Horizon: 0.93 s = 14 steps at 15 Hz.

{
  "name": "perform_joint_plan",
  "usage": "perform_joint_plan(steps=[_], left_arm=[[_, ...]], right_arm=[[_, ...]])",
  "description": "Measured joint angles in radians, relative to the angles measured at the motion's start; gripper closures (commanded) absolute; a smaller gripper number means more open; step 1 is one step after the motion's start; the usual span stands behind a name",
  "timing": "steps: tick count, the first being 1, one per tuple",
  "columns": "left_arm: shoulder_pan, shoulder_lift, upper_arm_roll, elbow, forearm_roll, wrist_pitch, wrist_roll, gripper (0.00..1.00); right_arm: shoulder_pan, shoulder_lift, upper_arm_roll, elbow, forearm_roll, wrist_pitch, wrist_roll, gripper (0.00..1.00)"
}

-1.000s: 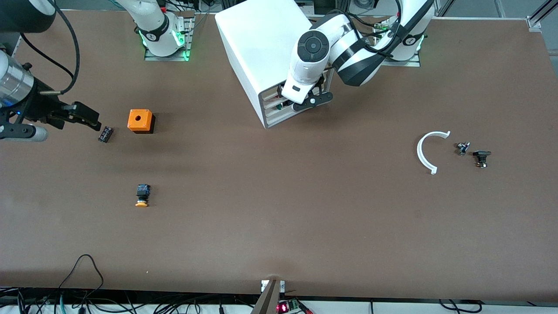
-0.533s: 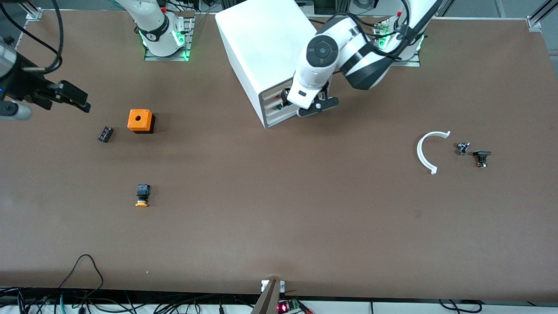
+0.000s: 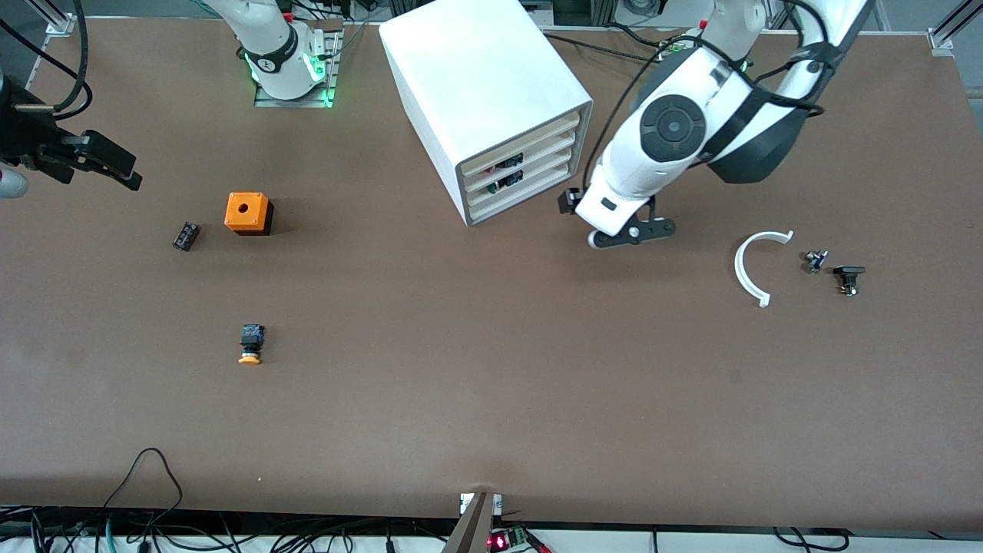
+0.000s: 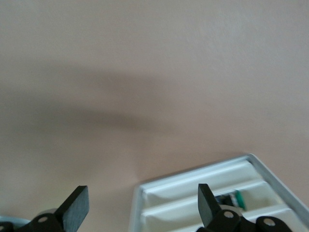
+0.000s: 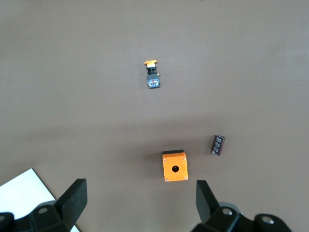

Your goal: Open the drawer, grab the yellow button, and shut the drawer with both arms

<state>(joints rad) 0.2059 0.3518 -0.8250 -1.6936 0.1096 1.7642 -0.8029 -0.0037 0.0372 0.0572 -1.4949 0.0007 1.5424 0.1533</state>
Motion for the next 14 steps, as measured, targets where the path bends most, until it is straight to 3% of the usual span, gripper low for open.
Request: perform_joint_plan(steps=[10, 12, 14], left_arm=[[0.165, -0.028, 0.004, 0.187, 0.050, -0.232, 0.408, 0.01], [0.163, -0.052, 0.062, 0.202, 0.050, -0.250, 0.495, 0.00], [0.109, -0.089, 0.197, 0.201, 0.038, -0.257, 0.609, 0.00]], right_arm=[[0.006, 0.024, -0.006, 0.017, 0.000, 0.021, -0.003, 0.00], [0.006, 0.025, -0.007, 0.017, 0.000, 0.015, -0.004, 0.00], [0.006, 0.025, -0.007, 0.017, 0.000, 0.015, -0.004, 0.00]])
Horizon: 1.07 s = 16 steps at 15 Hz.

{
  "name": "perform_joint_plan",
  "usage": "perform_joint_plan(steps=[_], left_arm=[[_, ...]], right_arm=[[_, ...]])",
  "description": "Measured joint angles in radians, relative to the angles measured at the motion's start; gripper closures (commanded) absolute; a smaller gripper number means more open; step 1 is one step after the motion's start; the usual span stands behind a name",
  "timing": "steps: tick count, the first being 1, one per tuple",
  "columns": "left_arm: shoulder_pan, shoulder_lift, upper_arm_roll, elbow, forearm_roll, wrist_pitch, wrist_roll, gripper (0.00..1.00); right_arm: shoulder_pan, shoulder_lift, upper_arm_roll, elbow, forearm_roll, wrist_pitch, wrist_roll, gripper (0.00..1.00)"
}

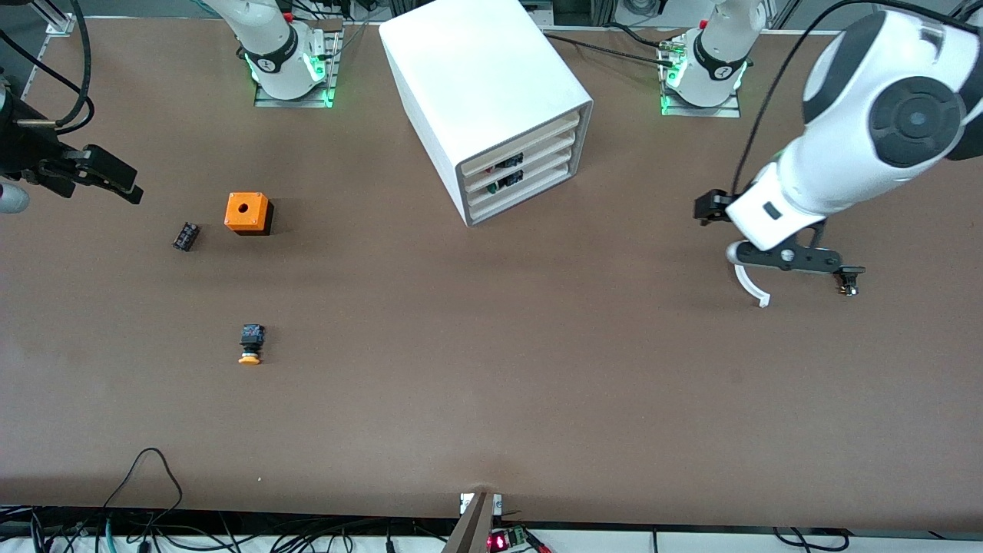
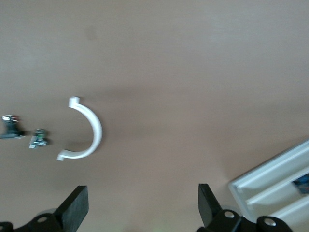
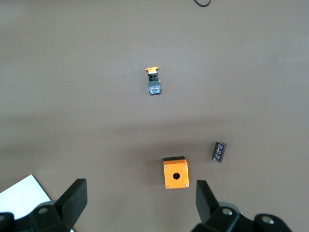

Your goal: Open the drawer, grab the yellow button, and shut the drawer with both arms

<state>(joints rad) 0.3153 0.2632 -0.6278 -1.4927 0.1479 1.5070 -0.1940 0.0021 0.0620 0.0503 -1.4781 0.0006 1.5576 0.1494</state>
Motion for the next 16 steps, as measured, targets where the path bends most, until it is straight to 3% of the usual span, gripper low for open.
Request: perform_joint_plan(steps=[4, 6, 10, 16], left_arm=[[-0.204, -0.095, 0.383, -0.051, -0.111, 0.040, 0.227, 0.00], [-0.259, -0.165, 0.491, -0.139, -0.127, 0.125, 0.288, 0.00], [-0.309, -0.278, 0.573, -0.274, -0.186, 0.199, 0.293, 0.00], [-0.346, -0.284, 0.578, -0.253, -0.175, 0.136, 0.238, 0.00]], right_arm=[[0.003, 0.000, 0.001, 0.000, 0.000, 0.000, -0.001, 0.00], [0.008, 0.000, 0.002, 0.001, 0.000, 0.001, -0.001, 0.00], [0.009, 0.000, 0.002, 0.001, 0.000, 0.001, -0.001, 0.00], [0.009, 0.000, 0.002, 0.001, 0.000, 0.001, -0.001, 0.00]])
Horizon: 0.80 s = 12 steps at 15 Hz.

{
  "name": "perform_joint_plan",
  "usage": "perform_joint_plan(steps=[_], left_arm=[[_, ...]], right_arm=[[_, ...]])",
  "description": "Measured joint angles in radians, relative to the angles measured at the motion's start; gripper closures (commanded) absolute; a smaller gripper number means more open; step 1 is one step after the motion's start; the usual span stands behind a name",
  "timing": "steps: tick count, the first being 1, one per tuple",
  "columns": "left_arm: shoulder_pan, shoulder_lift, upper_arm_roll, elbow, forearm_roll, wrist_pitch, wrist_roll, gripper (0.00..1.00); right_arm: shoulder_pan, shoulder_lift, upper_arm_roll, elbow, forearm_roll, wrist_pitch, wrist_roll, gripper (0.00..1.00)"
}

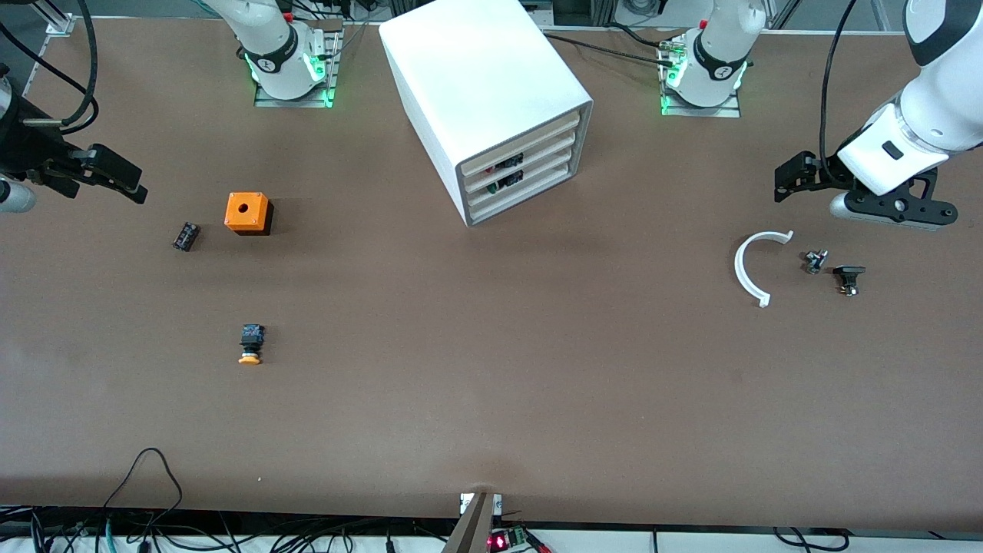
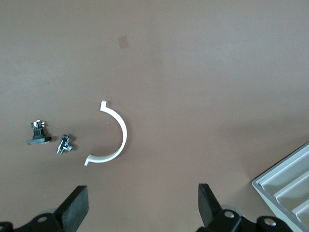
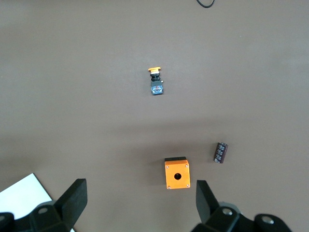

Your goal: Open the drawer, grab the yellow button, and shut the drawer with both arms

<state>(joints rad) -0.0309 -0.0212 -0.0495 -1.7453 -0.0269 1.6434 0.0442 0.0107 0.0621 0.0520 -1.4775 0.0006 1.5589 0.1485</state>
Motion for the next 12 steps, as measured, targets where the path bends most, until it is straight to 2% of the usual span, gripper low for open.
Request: perform_joint_plan(steps=[4, 12], left_arm=[[-0.001, 0.041, 0.002, 0.055, 0.006, -0.022, 0.000, 0.00], [-0.002, 0.047, 0.001, 0.065, 0.006, -0.031, 0.000, 0.00]], right_arm=[[0.000, 0.000, 0.000, 0.000, 0.000, 0.000, 0.000, 0.00], [0.000, 0.001, 0.000, 0.000, 0.000, 0.000, -0.004, 0.00]])
